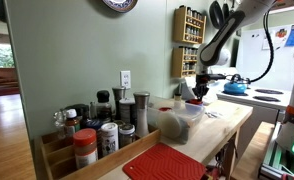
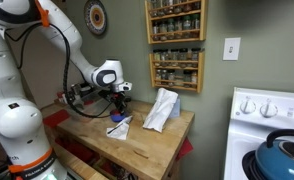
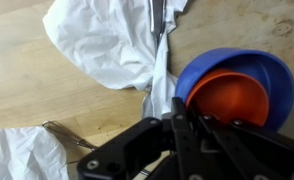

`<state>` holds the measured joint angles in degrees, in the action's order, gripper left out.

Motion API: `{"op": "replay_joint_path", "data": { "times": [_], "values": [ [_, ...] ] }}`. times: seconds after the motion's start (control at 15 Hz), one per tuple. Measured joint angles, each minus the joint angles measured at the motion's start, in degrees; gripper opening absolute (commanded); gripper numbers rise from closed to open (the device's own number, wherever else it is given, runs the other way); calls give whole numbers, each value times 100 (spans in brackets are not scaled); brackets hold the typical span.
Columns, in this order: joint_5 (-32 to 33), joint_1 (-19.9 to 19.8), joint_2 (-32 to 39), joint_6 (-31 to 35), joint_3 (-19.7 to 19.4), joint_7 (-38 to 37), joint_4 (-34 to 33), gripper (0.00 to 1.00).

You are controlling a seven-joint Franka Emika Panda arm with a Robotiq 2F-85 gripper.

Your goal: Remove the blue cup from the clear case, put it on the table, remove the orange cup from the blue cup and put it on the table turned over

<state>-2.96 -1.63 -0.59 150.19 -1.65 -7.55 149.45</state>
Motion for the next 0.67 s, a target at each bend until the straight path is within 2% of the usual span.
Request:
{"op": "replay_joint_path", "data": {
  "times": [0.07, 0.13, 0.27, 0.47, 0.67],
  "values": [
    [12, -14, 63, 147, -5, -79, 18, 32],
    [16, -28, 119, 295, -14, -174, 39, 32],
    [7, -58, 211, 607, -33, -488, 61, 44],
    [-29, -68, 212, 881, -53, -772, 52, 67],
    [-30, -53, 84, 756, -40, -835, 31, 90]
  ]
}}
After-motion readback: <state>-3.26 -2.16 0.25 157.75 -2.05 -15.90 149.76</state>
